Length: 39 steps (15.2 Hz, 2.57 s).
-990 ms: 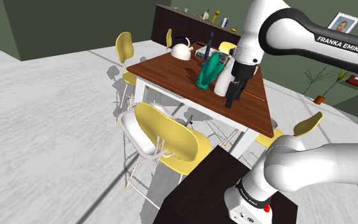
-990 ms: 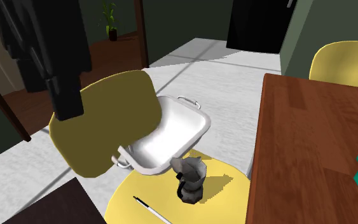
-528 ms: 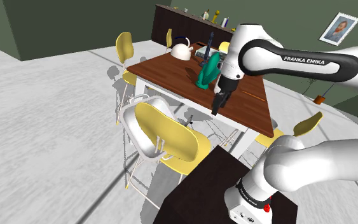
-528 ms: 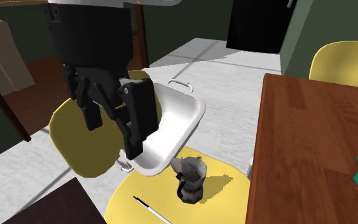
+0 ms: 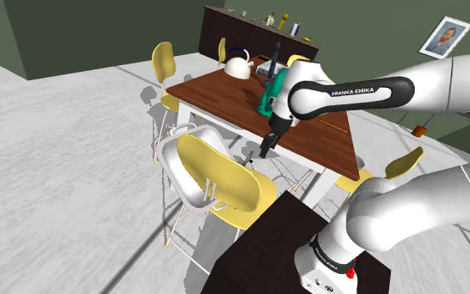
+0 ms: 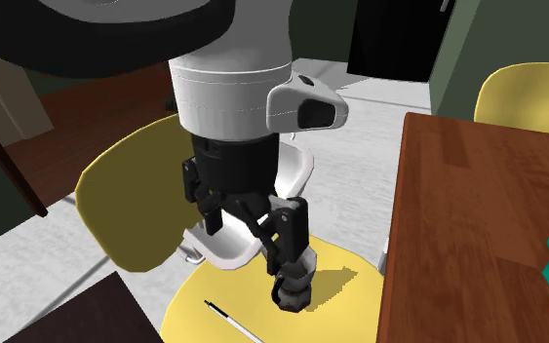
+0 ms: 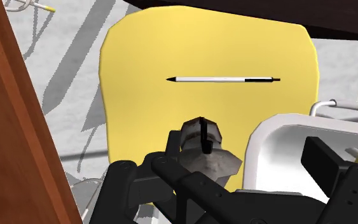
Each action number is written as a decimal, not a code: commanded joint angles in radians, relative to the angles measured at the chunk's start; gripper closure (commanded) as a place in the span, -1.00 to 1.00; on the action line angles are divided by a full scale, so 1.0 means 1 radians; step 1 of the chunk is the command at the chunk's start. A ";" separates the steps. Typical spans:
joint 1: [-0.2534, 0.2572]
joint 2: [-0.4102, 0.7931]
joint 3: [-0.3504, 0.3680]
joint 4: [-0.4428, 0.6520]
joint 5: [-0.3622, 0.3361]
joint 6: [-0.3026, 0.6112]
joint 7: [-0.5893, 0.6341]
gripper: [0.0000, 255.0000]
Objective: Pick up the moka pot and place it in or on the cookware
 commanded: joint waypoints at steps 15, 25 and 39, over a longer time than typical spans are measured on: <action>0.039 0.282 -0.070 -0.030 0.068 0.361 -0.106 -1.00; 0.039 0.282 -0.070 -0.030 0.068 0.361 -0.106 1.00; 0.028 0.180 -0.056 0.018 0.046 0.211 -0.083 1.00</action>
